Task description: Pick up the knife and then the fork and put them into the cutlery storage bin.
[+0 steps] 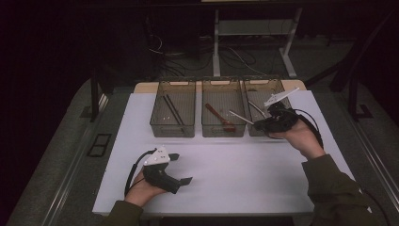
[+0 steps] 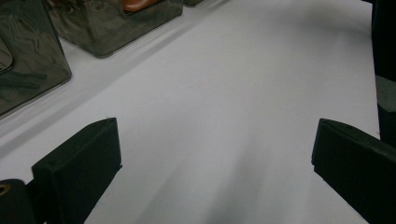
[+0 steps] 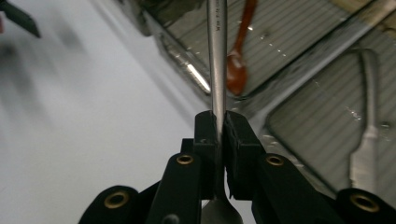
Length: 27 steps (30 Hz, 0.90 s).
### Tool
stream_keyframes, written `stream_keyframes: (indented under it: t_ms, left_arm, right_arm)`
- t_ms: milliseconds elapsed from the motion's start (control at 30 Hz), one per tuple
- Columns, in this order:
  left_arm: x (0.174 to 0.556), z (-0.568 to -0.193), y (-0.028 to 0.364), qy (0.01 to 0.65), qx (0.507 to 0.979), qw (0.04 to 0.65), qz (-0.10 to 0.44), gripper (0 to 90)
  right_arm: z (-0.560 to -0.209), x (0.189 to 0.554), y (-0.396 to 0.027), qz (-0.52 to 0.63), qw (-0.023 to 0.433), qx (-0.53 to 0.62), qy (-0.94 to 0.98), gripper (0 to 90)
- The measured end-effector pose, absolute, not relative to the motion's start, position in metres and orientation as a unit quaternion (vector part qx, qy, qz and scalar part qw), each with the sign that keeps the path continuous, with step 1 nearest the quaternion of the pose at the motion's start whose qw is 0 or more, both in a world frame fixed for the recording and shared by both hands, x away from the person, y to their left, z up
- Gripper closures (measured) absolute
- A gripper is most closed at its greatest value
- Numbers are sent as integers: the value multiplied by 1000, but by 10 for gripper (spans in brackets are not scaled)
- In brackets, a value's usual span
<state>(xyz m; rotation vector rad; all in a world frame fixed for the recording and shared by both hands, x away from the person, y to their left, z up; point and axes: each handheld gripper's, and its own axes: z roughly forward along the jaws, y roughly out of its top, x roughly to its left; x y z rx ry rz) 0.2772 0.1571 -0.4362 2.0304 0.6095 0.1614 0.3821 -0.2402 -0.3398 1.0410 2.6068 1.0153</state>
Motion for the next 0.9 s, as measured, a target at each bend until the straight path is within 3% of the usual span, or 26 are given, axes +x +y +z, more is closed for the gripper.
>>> stream_keyframes:
  t_ms: [533,900]
  left_arm:
    - [276,-436,157,252,833,488,66,4]
    - [276,-435,157,251,833,488,65,4]
  right_arm:
    - [-336,436,-284,313,124,430,838,829]
    - [-360,471,-289,268,119,467,834,829]
